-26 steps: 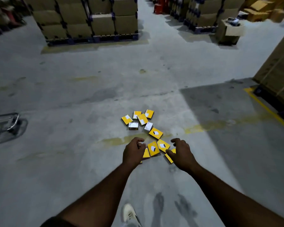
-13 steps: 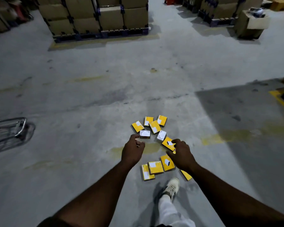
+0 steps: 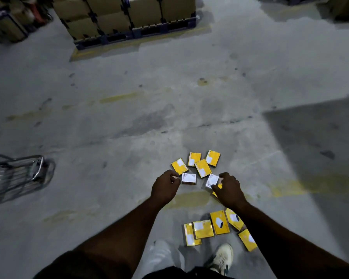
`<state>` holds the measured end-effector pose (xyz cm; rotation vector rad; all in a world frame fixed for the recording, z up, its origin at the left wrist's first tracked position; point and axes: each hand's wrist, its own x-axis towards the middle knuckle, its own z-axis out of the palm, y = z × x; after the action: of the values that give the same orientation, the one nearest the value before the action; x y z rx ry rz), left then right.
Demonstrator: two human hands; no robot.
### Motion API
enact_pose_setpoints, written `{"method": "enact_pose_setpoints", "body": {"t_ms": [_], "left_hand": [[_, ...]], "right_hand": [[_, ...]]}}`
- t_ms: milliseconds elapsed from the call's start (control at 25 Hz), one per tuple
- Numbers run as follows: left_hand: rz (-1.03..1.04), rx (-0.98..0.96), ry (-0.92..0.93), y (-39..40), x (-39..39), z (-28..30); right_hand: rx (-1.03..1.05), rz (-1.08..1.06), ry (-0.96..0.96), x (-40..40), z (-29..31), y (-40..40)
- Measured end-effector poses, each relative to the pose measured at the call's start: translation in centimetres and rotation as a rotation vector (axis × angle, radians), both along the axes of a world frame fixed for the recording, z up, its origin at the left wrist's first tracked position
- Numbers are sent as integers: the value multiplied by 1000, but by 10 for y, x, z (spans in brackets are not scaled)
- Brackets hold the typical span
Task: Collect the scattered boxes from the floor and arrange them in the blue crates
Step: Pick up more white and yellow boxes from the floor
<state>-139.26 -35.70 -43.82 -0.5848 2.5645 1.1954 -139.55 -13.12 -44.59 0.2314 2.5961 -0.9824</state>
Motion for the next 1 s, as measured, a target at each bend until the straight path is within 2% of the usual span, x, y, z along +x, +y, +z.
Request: {"method": "enact_pose_setpoints", "body": {"t_ms": [240, 360, 520, 680, 880, 1000], "left_hand": [[-195, -92, -16, 17, -93, -28], [-315, -83, -45, 20, -143, -62], [-426, -70, -92, 12, -205, -141], [-467, -99, -12, 10, -249, -256], [-560, -152, 127, 9, -276, -462], [-678, -318, 18, 15, -283, -581]], "right_hand": [[-16, -96, -25, -71, -22, -3], [-12, -227, -81, -108, -48, -10], [-3, -390, -170, -160, -113, -29], [-24, -422, -195, -206, -236, -41], [20, -484, -256, -241, -428, -35], [99, -490, -239, -246, -546, -29]]}}
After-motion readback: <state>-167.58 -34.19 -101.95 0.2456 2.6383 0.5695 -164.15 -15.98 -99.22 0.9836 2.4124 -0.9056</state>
